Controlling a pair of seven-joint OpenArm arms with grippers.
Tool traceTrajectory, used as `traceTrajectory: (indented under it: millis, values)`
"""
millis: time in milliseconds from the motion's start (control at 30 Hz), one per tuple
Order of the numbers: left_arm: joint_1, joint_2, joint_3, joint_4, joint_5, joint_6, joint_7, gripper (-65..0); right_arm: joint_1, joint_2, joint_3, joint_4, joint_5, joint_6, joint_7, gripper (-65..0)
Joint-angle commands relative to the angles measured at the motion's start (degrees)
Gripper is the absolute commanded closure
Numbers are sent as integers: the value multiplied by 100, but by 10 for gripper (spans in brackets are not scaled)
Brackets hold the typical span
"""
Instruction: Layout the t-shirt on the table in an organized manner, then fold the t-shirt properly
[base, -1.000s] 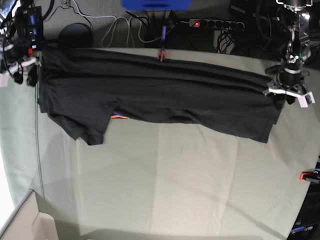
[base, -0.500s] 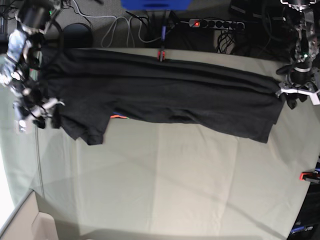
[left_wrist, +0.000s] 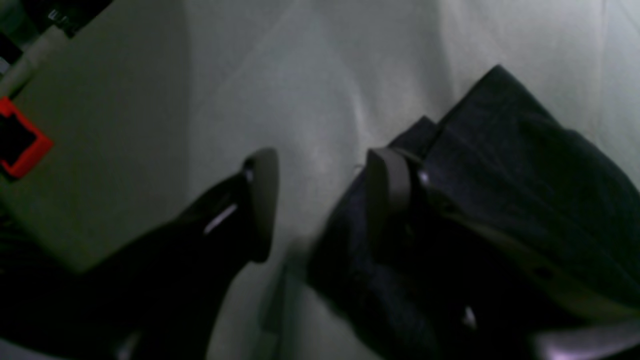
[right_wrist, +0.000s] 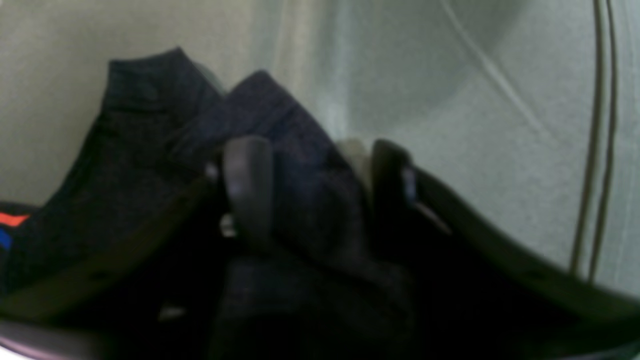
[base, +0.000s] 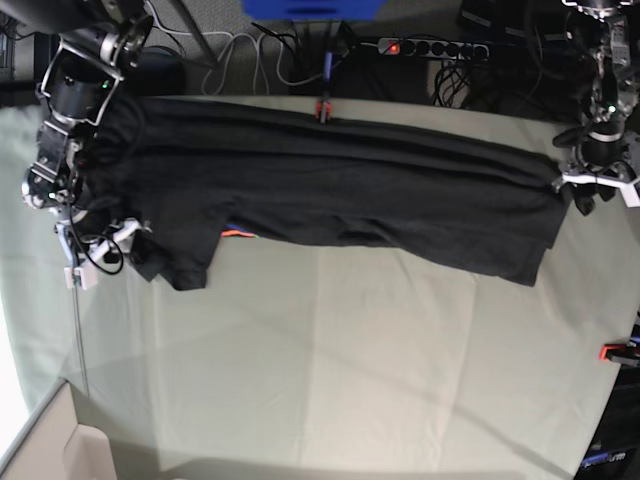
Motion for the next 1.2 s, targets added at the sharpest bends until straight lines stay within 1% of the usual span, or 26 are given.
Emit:
traceTrajectory:
  millis: [0,67,100,167,267,400,467,567,633,733,833,1033,1167]
  values:
    - [-38,-113,-37,74,26,-13,-156,-281,64,56,-5,53,3,36,13,-196]
    - [-55,-113,-37,74,26,-13,-156,-281,55,56,-5,88,3,36,13,-40]
    - [-99,-113,-37,74,18,-13,-156,-281,55,56,-5,114,3,36,4,0]
    - [-196,-113,-37,65,18,-13,-156,-281,38,56,30,369,29,36,-23,0]
    - [-249,-113,-37,65,0,-13,-156,-281,-375,30,39,1099,47,36,-23,0]
    - [-310,-113,-46,74,0,-13,-165,-281,-1008,-313,39,2347,56,36,-23,0]
    - [-372,-87,-64,74,-9,-13,-165,-281,-1334,-489,39,2884,275,36,-23,0]
    - [-416,-52,-301,74,-9,-13,-165,-283,-1905,-664,30,3657,662,36,-23,0]
    - [-416,-52,-354,74,-9,-13,-165,-313,-2283,-752,21,4044,908,36,-23,0]
    - [-495,-52,-354,65,-9,-13,-165,-404,-2810,-787,30,4536,1304,36,-23,0]
    - [-495,-52,-354,65,-9,-30,-165,-468,-3224,-787,4,4651,1550,36,-14,0]
    - [-618,-52,-327,48,9,-48,-165,-476,-3399,-787,39,4308,1594,36,-14,0]
    - [-820,45,-354,-304,35,-48,-165,-477,-3505,-744,39,3939,1594,36,4,0]
